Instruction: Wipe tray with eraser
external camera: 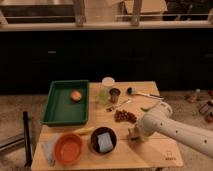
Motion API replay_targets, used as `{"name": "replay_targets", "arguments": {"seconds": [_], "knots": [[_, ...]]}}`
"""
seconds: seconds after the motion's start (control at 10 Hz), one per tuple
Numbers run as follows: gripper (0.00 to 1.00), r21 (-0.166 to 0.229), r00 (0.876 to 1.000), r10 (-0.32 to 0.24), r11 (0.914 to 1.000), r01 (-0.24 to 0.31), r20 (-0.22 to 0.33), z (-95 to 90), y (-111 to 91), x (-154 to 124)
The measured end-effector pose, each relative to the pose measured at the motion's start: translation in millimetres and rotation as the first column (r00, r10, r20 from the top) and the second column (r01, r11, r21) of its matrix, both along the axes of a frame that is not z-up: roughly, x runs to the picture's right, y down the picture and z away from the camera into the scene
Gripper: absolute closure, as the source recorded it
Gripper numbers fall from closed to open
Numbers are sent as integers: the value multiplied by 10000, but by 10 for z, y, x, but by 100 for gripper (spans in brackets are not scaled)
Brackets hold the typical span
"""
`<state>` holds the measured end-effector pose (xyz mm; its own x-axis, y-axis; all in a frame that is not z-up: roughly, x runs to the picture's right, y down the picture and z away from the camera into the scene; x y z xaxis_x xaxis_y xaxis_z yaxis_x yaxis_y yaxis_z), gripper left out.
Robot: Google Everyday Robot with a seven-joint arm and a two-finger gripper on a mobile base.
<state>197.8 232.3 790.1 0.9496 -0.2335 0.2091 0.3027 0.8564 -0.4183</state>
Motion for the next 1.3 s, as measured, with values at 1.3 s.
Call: {"name": "replay_targets", "arguments": {"seconds": [1.3], "knots": [[97, 1647, 9967, -732, 9841, 662, 363, -462, -194, -199]]}}
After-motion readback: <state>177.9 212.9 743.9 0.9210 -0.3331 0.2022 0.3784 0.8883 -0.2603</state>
